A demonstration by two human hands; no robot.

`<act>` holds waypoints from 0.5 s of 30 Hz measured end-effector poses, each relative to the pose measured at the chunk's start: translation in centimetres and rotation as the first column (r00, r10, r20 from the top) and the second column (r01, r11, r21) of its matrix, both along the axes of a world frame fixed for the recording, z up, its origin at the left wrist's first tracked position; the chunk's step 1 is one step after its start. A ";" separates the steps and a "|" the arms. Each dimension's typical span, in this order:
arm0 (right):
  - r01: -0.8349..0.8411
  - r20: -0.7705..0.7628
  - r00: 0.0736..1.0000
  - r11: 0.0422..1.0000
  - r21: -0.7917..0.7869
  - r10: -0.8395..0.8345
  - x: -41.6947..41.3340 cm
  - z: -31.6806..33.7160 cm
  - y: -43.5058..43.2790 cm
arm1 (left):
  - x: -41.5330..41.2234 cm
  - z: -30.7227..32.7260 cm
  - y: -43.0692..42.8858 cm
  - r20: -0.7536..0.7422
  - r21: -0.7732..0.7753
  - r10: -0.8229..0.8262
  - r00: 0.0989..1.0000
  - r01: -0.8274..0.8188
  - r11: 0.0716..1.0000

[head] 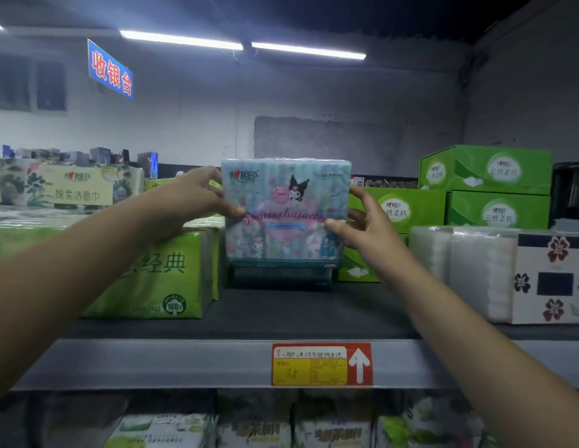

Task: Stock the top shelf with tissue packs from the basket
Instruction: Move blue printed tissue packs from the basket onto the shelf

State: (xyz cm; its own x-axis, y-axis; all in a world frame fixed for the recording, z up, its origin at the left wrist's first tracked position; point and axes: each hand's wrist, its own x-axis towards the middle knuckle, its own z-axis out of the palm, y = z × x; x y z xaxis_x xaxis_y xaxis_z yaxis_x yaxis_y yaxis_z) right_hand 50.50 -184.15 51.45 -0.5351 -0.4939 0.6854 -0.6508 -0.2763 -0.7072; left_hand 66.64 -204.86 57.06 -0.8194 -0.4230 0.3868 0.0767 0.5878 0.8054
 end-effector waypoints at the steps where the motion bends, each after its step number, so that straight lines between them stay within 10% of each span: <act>1: 0.014 -0.014 1.000 1.000 0.012 -0.013 0.0 -0.1 0.0 | 0.0 0.0 -0.1 0.013 -0.003 0.015 1.000 -0.015 1.000; 15: 0.257 -0.145 0.961 0.955 0.146 -0.236 -0.4 -1.1 -0.2 | -0.6 -0.7 0.5 0.153 -0.187 0.093 0.984 -0.064 0.980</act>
